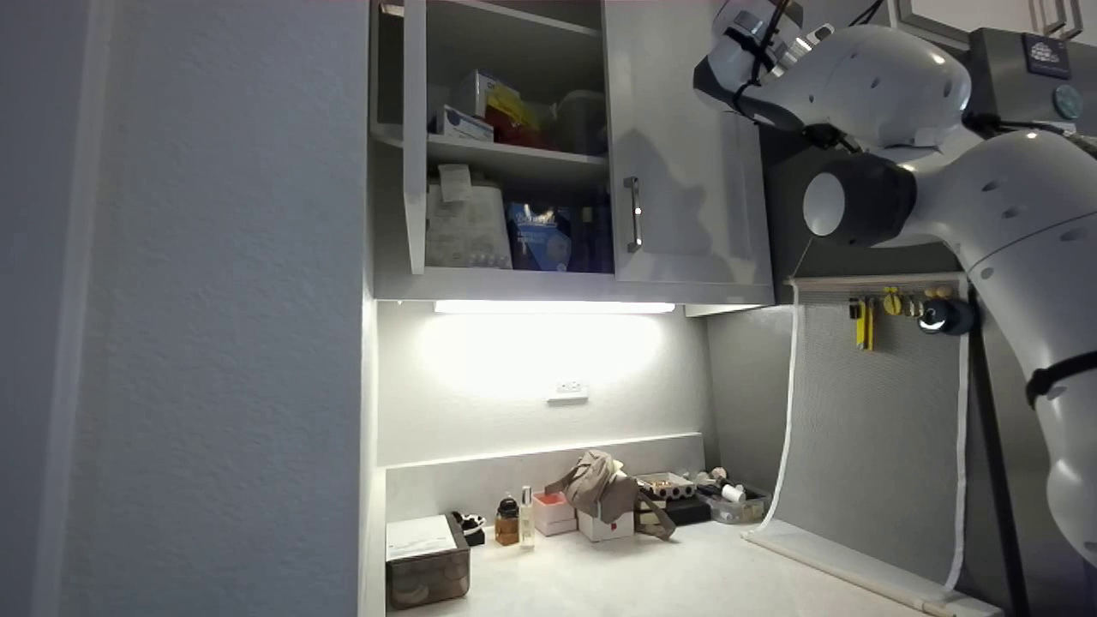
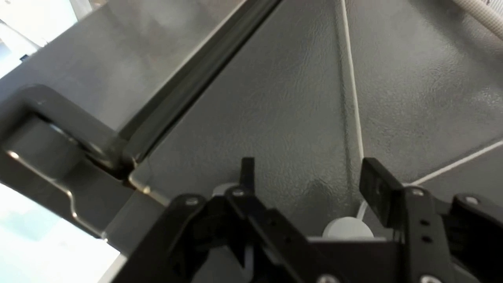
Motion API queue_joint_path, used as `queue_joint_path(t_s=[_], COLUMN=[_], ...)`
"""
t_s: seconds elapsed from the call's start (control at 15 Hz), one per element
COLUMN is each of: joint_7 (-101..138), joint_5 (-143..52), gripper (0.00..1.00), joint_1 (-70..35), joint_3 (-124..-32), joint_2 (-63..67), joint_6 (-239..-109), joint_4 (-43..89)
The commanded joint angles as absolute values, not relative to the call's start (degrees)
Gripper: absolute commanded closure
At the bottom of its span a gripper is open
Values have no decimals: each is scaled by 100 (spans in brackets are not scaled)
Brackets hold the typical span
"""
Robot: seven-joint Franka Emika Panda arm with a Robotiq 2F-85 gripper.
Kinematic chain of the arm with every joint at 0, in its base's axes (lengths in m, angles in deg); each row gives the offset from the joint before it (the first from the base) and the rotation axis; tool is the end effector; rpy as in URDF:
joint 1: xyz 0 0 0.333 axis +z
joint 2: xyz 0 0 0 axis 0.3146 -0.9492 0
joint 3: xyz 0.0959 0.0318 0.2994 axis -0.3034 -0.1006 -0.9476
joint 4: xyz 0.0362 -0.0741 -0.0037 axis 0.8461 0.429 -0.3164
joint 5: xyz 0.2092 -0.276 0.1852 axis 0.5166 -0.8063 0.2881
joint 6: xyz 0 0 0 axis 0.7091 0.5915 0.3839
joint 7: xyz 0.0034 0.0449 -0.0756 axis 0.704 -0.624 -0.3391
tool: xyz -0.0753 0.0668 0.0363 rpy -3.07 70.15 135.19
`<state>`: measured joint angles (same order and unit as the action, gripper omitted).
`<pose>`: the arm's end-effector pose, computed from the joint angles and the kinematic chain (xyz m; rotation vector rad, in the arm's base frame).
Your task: Close the right cabinet door then hang the white net on the hanger on the side of the fridge
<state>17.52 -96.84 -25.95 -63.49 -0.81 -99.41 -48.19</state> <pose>0.3762 -0.2290 0.9273 1.8938 -1.2558 0.2487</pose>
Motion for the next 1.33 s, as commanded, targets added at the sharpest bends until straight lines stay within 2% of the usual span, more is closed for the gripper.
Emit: queue_joint_path(t_s=[0.0, 0.8, 1.27], joint_7=[1990, 2500, 3225], joint_5=[-9538, -9469, -9518], gripper=[0, 0, 0], joint_1=[-2631, -1565, -1494], joint_3=[-6425, -6837, -6932], joint_2=[-69, 224, 84], joint_6=[-9775, -9155, -8833], joint_4=[-4910, -4729, -4802])
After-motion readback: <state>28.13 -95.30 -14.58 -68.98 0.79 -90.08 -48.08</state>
